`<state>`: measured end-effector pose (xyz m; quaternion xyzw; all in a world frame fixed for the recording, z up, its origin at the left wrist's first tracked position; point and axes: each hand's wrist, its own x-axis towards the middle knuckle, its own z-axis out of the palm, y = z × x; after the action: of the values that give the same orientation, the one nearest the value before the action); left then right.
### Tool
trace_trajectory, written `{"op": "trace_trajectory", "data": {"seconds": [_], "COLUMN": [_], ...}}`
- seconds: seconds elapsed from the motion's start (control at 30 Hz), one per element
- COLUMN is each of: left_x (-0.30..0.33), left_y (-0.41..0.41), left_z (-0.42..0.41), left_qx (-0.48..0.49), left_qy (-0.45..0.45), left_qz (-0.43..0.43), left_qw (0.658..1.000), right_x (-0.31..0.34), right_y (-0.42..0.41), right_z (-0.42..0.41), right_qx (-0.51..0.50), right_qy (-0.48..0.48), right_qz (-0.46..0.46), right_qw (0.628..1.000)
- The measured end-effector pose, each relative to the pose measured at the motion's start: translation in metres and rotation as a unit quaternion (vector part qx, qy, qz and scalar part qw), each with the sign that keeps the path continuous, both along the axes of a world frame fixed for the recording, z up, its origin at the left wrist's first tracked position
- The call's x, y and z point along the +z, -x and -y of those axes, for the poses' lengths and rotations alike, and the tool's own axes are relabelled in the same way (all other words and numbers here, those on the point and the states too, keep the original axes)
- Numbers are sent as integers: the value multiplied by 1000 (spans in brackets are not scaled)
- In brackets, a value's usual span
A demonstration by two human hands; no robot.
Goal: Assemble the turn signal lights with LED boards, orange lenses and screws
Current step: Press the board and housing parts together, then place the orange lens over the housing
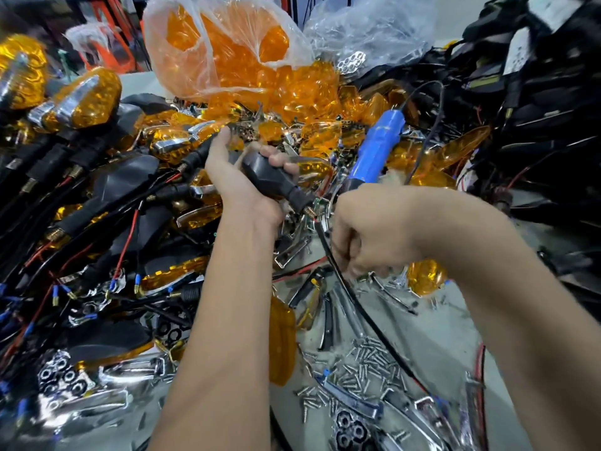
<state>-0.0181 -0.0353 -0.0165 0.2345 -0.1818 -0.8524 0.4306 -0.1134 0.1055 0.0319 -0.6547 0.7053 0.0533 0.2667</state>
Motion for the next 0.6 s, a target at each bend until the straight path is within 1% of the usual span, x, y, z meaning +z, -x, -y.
{"op": "trace_trajectory", "data": {"seconds": [0.13, 0.23, 0.33, 0.4, 0.5, 0.6], "left_x": [2, 2, 2, 2, 1, 1], "left_y": [-2, 0, 2, 1, 0, -1], "left_z": [-1, -4, -6, -6, -9, -10], "left_qx": [5, 1, -12, -29, -57, -89], "left_qy": [32, 31, 24, 20, 17, 15], "left_qz": [4, 16, 33, 38, 31, 1], "left_qw": [999, 999, 999, 999, 998, 996], "right_x": [-5, -12, -12, -13, -12, -3], "right_y": [-16, -24, -27, -23, -8, 19], "right_z": [-1, -1, -1, -3, -4, -8], "right_qx": [20, 34, 48, 41, 21, -11], "right_qy": [20, 53, 75, 74, 74, 106], "right_qz": [-82, -149, -160, -121, -25, 70], "right_qw": [996, 987, 983, 989, 997, 992]}}
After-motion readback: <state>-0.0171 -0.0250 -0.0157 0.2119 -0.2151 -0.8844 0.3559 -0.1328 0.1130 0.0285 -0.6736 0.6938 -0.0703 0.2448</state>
